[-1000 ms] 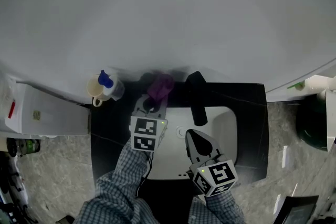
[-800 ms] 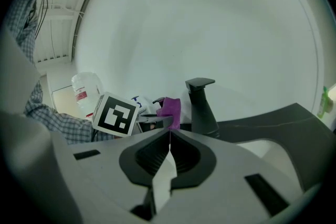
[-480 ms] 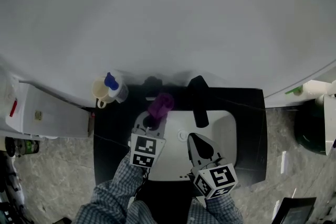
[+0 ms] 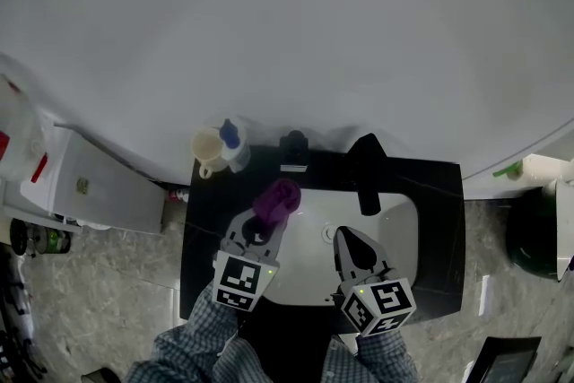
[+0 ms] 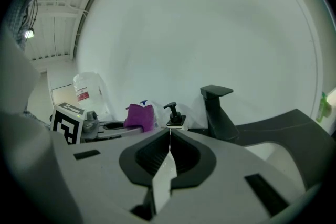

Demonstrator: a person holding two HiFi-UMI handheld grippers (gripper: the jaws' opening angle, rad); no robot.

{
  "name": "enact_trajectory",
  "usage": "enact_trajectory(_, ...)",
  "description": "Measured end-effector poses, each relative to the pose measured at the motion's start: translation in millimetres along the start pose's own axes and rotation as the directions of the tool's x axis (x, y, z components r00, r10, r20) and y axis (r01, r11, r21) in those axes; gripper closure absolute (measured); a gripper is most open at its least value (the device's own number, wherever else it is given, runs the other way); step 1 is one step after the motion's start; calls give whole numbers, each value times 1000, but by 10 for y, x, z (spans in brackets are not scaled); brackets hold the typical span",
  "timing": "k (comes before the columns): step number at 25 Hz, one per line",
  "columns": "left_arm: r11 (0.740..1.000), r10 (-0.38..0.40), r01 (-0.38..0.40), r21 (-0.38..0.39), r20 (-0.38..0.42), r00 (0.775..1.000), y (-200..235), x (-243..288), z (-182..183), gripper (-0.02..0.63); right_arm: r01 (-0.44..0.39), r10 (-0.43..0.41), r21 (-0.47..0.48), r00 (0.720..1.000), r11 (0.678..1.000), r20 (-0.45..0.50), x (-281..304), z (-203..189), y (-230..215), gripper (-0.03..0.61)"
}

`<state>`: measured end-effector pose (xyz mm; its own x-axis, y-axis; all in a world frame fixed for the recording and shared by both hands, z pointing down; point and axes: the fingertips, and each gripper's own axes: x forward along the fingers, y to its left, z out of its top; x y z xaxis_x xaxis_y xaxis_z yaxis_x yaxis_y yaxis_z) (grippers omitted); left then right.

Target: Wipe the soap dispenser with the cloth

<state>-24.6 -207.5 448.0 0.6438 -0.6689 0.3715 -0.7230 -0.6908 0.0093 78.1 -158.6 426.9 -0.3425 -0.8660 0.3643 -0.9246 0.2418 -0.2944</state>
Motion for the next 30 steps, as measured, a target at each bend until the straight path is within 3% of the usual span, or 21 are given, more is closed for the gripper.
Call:
enact_trajectory(8, 1000, 7, -5, -27, 52, 999, -6, -383, 42, 557, -4, 2, 48, 999, 999, 40, -103, 31, 184, 560)
enact_trajectory(16, 1000, 15, -12, -26, 103, 995, -247, -754, 142, 557, -33, 32, 7, 997, 999, 72, -362, 72, 361, 560)
enact_trajectory(30, 993, 96, -85, -76, 156, 983, -1321, -1625, -4, 557, -90, 96, -53, 989, 995, 110, -1674, -351, 580, 560)
